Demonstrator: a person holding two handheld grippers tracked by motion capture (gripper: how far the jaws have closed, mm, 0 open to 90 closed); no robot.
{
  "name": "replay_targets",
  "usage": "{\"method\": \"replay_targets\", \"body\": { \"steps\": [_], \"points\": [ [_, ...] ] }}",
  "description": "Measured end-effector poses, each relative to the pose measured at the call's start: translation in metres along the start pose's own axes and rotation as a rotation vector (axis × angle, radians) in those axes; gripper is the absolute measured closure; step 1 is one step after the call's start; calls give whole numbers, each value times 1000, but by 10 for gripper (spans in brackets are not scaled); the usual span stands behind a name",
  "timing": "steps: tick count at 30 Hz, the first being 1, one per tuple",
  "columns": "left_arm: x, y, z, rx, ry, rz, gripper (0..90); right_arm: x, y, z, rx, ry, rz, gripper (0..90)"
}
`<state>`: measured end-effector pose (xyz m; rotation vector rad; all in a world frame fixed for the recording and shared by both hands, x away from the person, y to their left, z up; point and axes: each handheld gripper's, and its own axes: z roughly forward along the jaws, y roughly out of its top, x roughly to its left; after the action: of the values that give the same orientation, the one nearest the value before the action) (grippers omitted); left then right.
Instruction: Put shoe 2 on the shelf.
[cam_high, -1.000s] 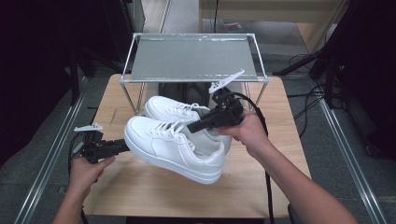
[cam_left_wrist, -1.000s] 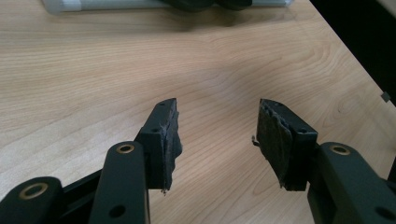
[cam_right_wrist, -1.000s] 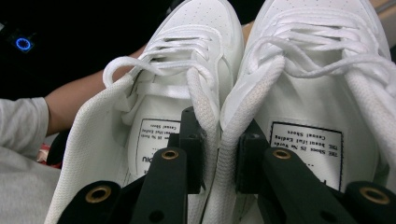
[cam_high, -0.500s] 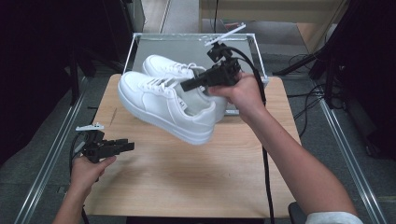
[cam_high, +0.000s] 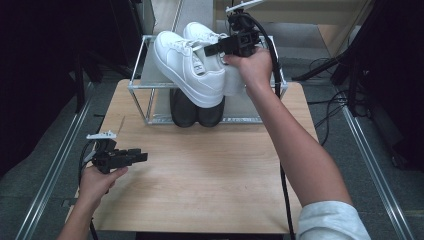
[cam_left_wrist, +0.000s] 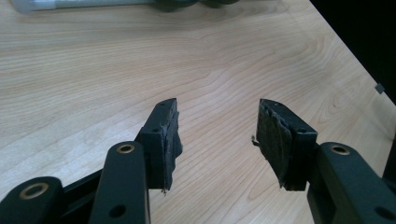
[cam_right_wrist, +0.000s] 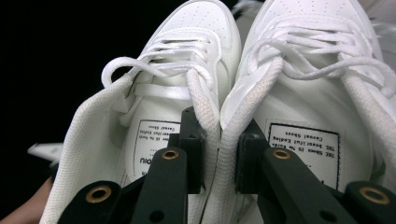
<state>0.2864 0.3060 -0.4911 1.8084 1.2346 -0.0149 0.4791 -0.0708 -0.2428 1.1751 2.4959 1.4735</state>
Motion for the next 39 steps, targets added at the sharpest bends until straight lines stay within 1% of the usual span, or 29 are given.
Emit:
{"method": "replay_targets", "body": {
  "steps": [1,2,3,4,5,6,7,8,10,12,13,17,19,20,21,22,23,24,26,28,29,30,31,32,33,36,39],
  "points": [
    [0,0,0,0,0,0,493,0,0,0,0,0,0,787],
    [0,0,0,1,-2,1,493,-2,1,2,-4,-20,16,787],
    [0,0,1,3,-3,0,493,-11,4,9,-21,-73,50,787],
    [0,0,1,3,-3,0,493,-11,4,9,-21,-73,50,787],
    [1,1,2,2,-4,-1,493,-17,6,15,-39,-119,87,787],
    [1,1,2,-1,-6,0,493,-18,6,17,-45,-137,103,787],
    [1,1,2,-1,-6,0,494,-18,6,17,-45,-137,103,787],
    [1,2,3,6,-15,-2,494,-23,9,23,-63,-183,134,787],
    [0,2,5,10,-15,8,494,-26,12,27,-68,-231,154,787],
    [-1,3,7,16,-21,13,494,-28,15,31,-65,-272,167,786],
    [-2,3,8,24,-24,17,494,-28,16,34,-61,-297,181,786],
    [-2,4,10,19,-31,20,495,-29,23,44,-27,-376,194,785],
    [-2,4,11,20,-34,19,494,-28,25,47,-28,-398,210,785],
    [-2,5,11,21,-36,22,494,-28,25,48,-36,-409,229,784],
    [-2,5,11,23,-38,24,494,-28,26,49,-44,-420,234,784],
    [-2,5,12,24,-39,24,494,-28,27,50,-53,-431,251,783],
    [-2,5,12,24,-39,24,494,-28,27,50,-53,-431,251,783],
    [-2,5,12,21,-40,27,494,-28,27,53,-59,-455,272,780],
    [-3,6,12,24,-44,30,494,-28,27,57,-57,-472,285,778],
    [-4,6,14,26,-48,30,494,-31,24,62,-48,-487,314,775],
    [-4,6,14,26,-48,30,493,-31,24,62,-48,-487,314,775],
    [-4,6,14,27,-48,35,492,-32,22,67,-41,-490,335,770],
    [-4,6,14,29,-51,34,493,-29,22,68,-43,-502,321,770],
    [-5,5,14,33,-52,35,493,-28,22,69,-44,-507,320,768],
    [-5,5,15,33,-52,33,492,-28,22,70,-40,-502,334,764],
    [-6,5,16,37,-54,39,493,-27,22,71,-36,-505,344,759],
    [-7,6,17,39,-57,48,493,-28,22,71,-33,-501,342,747]
  ]
}}
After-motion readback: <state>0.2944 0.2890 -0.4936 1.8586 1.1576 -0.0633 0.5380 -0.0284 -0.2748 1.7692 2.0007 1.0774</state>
